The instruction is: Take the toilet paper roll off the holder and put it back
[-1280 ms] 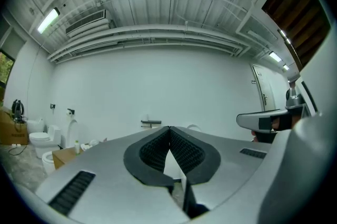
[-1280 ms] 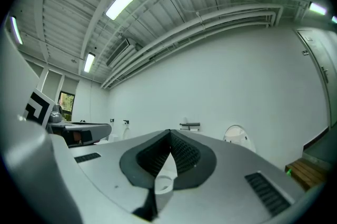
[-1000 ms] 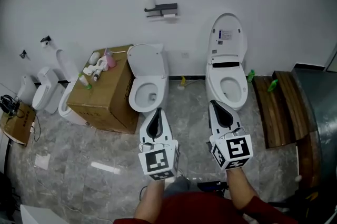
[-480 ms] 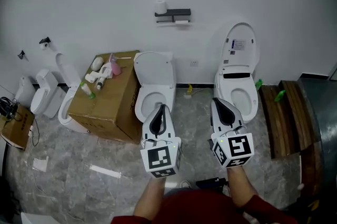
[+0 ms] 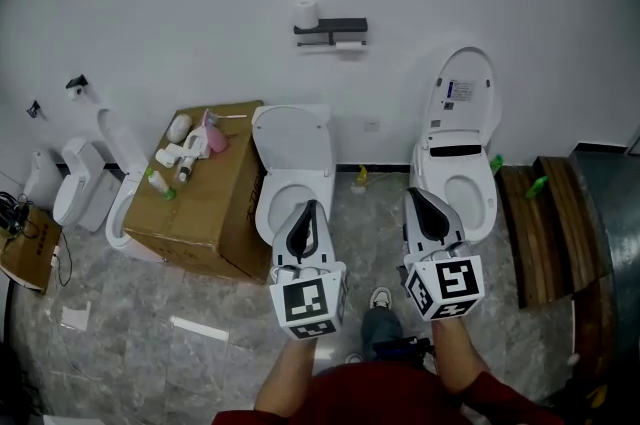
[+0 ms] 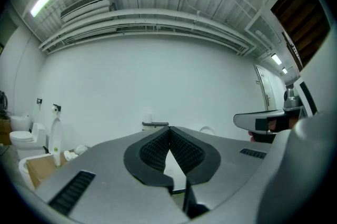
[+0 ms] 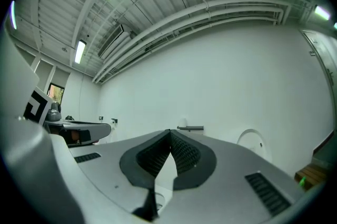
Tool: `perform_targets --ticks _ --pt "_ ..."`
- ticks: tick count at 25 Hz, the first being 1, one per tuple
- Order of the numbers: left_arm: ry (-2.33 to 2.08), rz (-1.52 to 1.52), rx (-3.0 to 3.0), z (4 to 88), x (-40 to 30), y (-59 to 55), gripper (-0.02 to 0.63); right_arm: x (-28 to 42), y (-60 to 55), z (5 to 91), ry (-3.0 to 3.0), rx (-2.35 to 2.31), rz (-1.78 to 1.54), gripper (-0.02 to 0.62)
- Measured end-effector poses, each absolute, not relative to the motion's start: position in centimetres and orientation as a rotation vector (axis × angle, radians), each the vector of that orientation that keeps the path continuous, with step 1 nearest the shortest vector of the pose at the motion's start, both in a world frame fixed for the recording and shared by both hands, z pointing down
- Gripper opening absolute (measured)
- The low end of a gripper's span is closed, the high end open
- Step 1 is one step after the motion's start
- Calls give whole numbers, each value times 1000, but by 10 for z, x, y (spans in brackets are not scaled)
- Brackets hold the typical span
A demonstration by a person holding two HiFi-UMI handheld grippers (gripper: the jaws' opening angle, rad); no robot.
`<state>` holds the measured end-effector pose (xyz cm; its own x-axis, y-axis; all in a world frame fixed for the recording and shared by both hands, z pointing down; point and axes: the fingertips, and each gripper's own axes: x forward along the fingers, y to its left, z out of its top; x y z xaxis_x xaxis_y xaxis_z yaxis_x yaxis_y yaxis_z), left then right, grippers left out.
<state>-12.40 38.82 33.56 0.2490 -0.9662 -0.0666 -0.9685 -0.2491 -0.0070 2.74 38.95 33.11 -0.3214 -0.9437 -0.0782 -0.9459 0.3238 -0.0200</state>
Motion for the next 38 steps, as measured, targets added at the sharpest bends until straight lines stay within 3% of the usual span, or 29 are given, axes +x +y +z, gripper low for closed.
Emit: perform_targets --ticks 27,38 --pt "1959 64 -2410 326 -25 53 15 141 58 332 2492 -1743 -14 9" --pt "2016 72 -2377 336 -30 -29 15 134 -27 340 2541 -1700 -4 9"
